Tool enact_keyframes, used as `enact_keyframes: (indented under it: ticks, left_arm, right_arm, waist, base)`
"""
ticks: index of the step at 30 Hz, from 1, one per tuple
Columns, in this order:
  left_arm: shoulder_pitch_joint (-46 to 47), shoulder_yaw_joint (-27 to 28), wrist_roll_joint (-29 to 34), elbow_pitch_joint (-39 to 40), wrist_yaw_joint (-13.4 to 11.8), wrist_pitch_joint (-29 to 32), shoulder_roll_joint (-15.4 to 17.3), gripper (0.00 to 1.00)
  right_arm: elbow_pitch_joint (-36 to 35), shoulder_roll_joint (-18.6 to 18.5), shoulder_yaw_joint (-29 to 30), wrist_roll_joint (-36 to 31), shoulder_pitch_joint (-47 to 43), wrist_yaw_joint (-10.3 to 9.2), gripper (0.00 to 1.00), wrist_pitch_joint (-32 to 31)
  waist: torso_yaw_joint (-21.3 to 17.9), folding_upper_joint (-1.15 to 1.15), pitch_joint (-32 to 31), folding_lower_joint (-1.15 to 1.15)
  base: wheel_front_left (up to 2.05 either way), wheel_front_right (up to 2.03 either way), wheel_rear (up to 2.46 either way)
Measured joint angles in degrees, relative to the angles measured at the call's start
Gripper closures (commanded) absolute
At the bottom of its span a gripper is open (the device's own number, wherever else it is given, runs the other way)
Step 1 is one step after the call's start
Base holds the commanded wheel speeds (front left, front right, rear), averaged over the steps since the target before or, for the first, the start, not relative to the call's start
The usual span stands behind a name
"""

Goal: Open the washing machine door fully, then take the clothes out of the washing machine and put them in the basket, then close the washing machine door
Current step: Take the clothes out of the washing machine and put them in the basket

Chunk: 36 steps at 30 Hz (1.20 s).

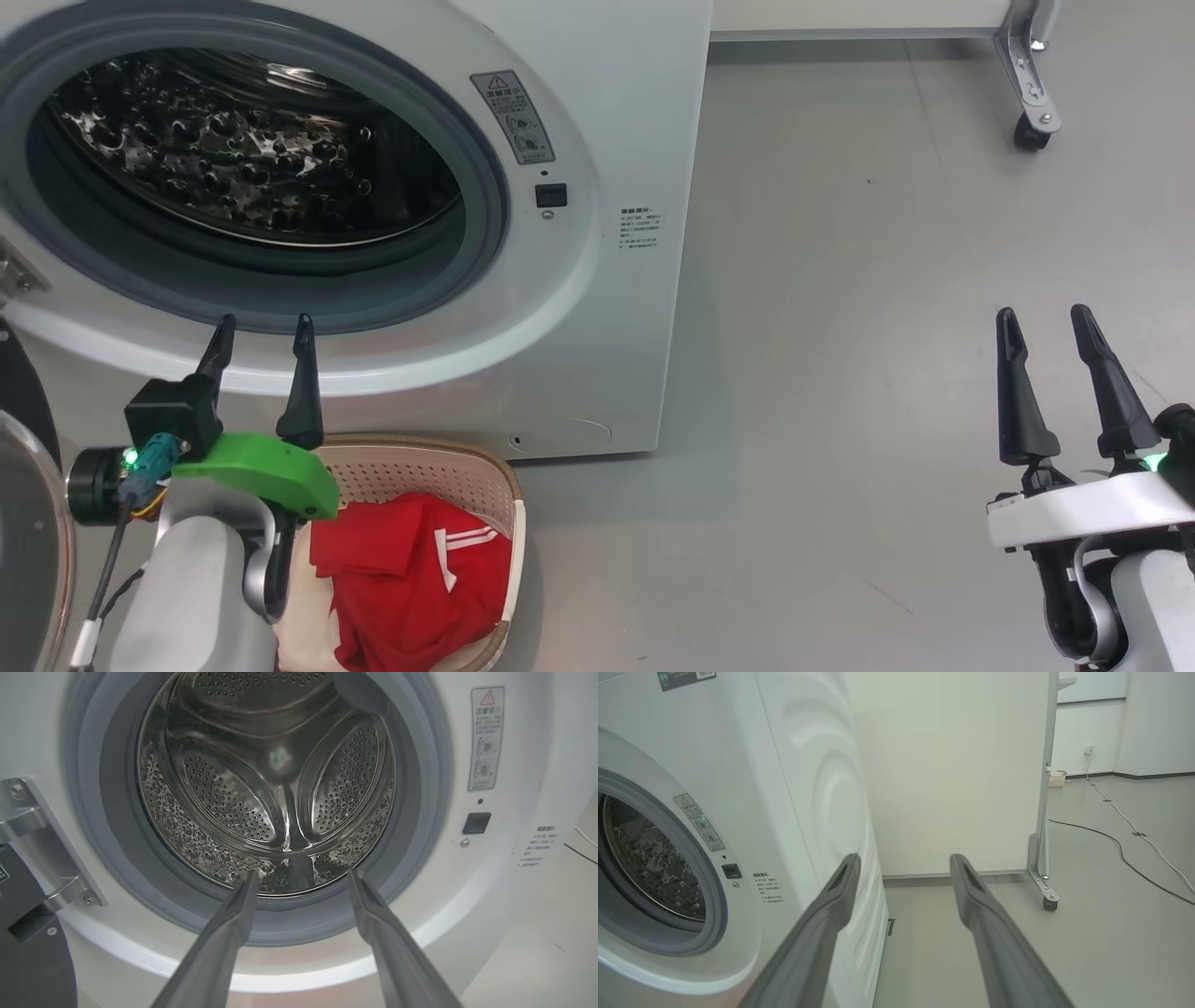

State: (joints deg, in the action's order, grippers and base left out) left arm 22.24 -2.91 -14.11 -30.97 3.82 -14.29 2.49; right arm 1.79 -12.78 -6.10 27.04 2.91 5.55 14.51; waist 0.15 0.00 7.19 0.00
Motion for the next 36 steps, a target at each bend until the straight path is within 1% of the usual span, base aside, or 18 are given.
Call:
enact_keyframes:
  ticks: [6, 16, 22, 26, 36]
  left_arm:
    - [-3.54, -0.62, -0.03, 4.39, -0.07, -0.16, -0.42, 0.00]
    - [-9.10, -1.88, -0.77, 10.85, -0.76, -0.16, -0.45, 0.00]
    - [-10.38, -2.15, -1.54, 14.39, -1.26, -0.16, -0.45, 0.00]
    - [-11.31, -2.85, -1.60, 15.51, -1.36, -0.16, -0.46, 0.00]
    - [-13.49, -4.64, -2.55, 18.24, -2.54, -0.16, -0.44, 0.00]
  right_arm:
    - [-0.90, -0.10, 1.01, -0.07, -1.29, -0.67, 0.00, 0.00]
    - [-1.54, 0.10, 1.27, -0.07, -2.26, -0.76, 0.00, 0.00]
    - [-1.77, 0.27, 1.22, -0.07, -2.35, -0.76, 0.00, 0.00]
    - [-1.92, 0.53, 0.93, -0.07, -2.53, -0.76, 0.00, 0.00]
    - [-2.26, 0.54, 0.88, -0.08, -2.66, -0.77, 0.00, 0.00]
  waist:
    - [0.91, 0.00, -0.50, 0.00]
    - [1.11, 0.00, -0.71, 0.00]
    - [1.00, 0.00, -0.81, 0.00]
    - [0.84, 0.00, -0.84, 0.00]
    - [0.50, 0.00, -1.03, 0.00]
  base:
    - [0.00, 0.00, 0.00]
    - [0.00, 0.00, 0.00]
    - [0.00, 0.00, 0.00]
    - [0.00, 0.00, 0.00]
    - [0.00, 0.00, 0.00]
